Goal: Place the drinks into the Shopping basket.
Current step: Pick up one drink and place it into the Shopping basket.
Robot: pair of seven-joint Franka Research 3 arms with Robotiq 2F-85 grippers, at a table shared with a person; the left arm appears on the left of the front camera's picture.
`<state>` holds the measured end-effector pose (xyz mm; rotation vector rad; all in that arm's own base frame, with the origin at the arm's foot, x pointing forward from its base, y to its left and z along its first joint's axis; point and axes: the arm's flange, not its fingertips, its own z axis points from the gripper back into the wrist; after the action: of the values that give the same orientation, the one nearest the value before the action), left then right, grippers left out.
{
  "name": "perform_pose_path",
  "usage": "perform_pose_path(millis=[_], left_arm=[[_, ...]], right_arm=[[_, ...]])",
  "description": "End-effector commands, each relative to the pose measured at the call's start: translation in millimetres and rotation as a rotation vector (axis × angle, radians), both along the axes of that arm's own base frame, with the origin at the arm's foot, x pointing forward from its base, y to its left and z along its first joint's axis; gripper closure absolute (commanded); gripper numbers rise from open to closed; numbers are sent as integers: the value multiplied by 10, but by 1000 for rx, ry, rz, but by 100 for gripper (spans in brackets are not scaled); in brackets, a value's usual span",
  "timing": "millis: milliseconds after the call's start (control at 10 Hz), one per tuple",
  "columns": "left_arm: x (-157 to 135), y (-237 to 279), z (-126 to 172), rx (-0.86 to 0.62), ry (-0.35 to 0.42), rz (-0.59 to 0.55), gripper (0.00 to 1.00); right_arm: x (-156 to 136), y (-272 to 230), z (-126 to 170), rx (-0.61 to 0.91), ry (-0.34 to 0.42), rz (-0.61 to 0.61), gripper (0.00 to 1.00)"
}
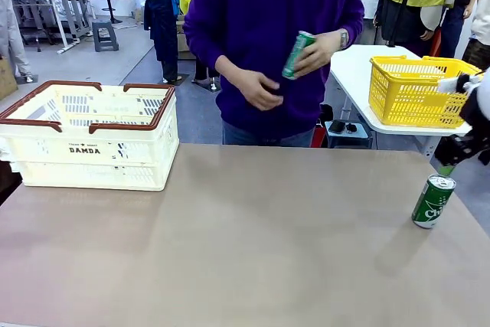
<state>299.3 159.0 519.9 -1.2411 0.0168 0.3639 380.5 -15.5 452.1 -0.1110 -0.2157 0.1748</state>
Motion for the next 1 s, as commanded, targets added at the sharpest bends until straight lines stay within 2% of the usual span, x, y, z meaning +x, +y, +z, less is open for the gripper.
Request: perform_pose_path(millis=[0, 300, 500, 600, 900], left_arm=[[-16, -6, 14, -25, -19, -9, 0], [-16, -6, 14, -25, -19, -9, 0], [-16, -6, 14, -25, -19, -9, 0], [-16, -6, 14, -25, -19, -9, 0], [-16, -6, 14, -25, -19, -9, 0]], right_arm=[[254, 26, -121, -23, 15, -131, 0], [400, -36, -457, 53, 35, -181, 0], [473, -133, -708, 93, -1, -202, 0], [498, -159, -792, 102, 36, -200, 0], [541, -165, -876, 93, 54, -192, 0]])
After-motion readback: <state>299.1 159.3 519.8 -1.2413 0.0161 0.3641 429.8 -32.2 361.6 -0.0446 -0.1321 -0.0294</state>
